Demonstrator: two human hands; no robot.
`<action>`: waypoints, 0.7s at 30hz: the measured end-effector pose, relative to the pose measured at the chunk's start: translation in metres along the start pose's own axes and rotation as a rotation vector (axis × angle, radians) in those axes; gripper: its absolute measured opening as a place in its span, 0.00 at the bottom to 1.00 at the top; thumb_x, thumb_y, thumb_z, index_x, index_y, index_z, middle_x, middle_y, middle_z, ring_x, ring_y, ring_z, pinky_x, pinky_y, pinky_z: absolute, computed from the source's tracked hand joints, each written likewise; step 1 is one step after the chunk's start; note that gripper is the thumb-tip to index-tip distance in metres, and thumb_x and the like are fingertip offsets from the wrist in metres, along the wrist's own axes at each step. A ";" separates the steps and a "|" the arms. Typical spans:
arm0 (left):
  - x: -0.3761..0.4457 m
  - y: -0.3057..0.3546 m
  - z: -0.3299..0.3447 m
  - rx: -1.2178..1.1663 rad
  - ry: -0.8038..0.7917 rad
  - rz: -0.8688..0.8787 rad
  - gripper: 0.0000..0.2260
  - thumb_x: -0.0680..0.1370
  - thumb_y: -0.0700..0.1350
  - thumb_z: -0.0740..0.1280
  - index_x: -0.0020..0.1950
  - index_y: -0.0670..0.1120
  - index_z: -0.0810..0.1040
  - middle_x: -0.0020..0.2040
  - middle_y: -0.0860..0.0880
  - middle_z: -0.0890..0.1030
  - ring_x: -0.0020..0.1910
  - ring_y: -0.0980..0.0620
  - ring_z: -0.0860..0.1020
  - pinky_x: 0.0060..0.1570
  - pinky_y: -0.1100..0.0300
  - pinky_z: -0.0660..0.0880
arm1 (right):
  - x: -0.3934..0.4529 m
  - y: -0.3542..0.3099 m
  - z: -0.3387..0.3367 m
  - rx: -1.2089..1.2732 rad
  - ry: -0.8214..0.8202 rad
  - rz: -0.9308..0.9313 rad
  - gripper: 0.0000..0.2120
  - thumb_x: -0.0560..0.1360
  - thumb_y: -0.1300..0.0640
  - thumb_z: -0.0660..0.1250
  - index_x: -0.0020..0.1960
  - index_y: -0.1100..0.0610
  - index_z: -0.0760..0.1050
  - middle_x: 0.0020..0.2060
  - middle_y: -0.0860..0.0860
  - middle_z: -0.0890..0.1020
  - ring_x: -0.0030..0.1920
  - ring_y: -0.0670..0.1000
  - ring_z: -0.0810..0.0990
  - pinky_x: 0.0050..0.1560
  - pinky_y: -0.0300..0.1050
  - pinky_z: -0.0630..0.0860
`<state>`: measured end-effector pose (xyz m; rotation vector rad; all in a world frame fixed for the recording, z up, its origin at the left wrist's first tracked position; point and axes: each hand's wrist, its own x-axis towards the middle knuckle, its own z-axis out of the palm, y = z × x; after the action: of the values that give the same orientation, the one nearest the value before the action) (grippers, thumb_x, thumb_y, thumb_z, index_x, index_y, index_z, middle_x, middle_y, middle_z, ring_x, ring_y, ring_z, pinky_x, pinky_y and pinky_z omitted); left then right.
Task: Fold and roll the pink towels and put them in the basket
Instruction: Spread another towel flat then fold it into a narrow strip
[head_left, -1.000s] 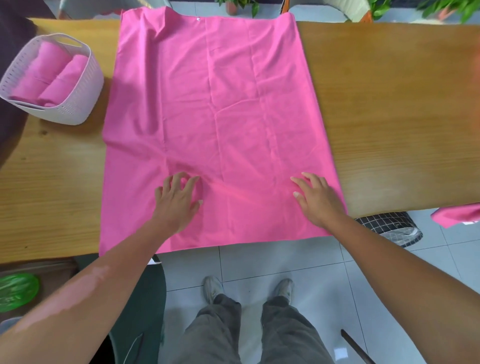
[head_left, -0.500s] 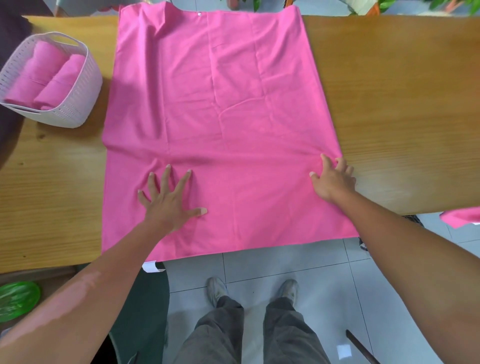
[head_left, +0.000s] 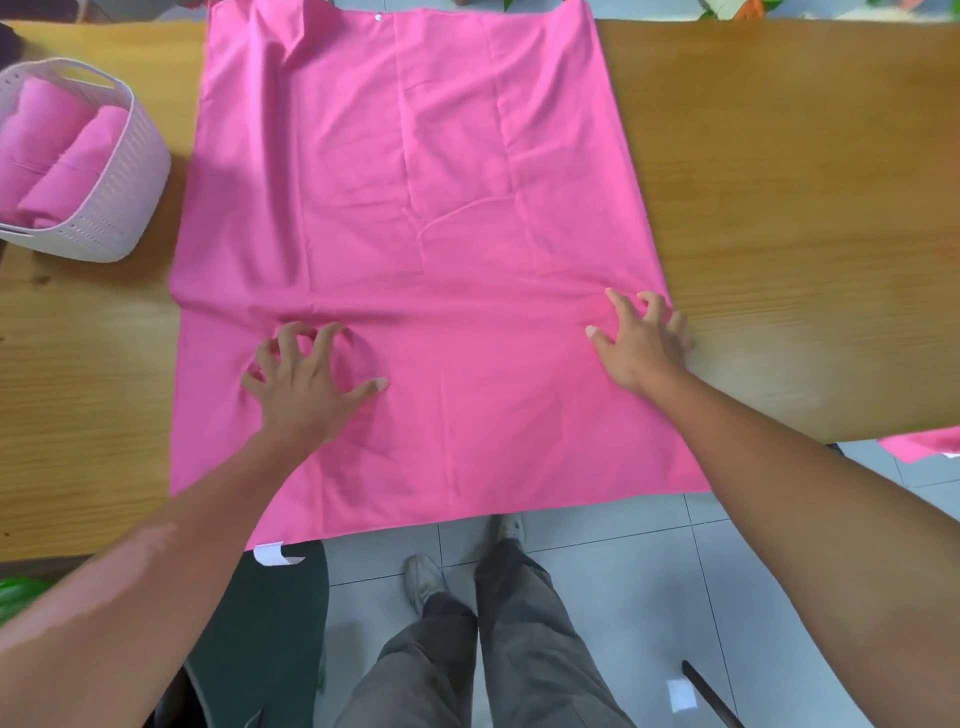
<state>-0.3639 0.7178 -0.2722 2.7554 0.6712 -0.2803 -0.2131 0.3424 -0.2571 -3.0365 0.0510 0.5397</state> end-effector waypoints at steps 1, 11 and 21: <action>0.002 0.001 -0.002 -0.009 -0.009 -0.017 0.38 0.64 0.75 0.70 0.69 0.62 0.65 0.69 0.48 0.62 0.69 0.34 0.62 0.63 0.28 0.63 | 0.005 0.005 -0.001 0.003 0.016 0.001 0.31 0.78 0.33 0.57 0.78 0.40 0.56 0.75 0.53 0.58 0.70 0.63 0.61 0.66 0.66 0.64; 0.022 0.025 -0.027 0.032 -0.241 -0.134 0.55 0.59 0.70 0.78 0.78 0.67 0.51 0.80 0.53 0.47 0.77 0.34 0.50 0.66 0.23 0.60 | 0.024 -0.021 -0.003 0.056 0.147 -0.049 0.31 0.78 0.41 0.63 0.77 0.49 0.60 0.76 0.58 0.59 0.73 0.62 0.60 0.68 0.65 0.63; 0.039 0.029 -0.037 0.082 -0.349 -0.166 0.64 0.52 0.71 0.80 0.76 0.73 0.41 0.80 0.57 0.38 0.78 0.34 0.45 0.65 0.22 0.62 | 0.094 -0.029 -0.021 -0.030 0.006 -0.193 0.37 0.72 0.25 0.57 0.77 0.38 0.55 0.76 0.54 0.56 0.74 0.64 0.56 0.68 0.70 0.59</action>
<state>-0.3121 0.7217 -0.2405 2.6285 0.8061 -0.8183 -0.1168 0.3678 -0.2681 -3.0264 -0.2500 0.5199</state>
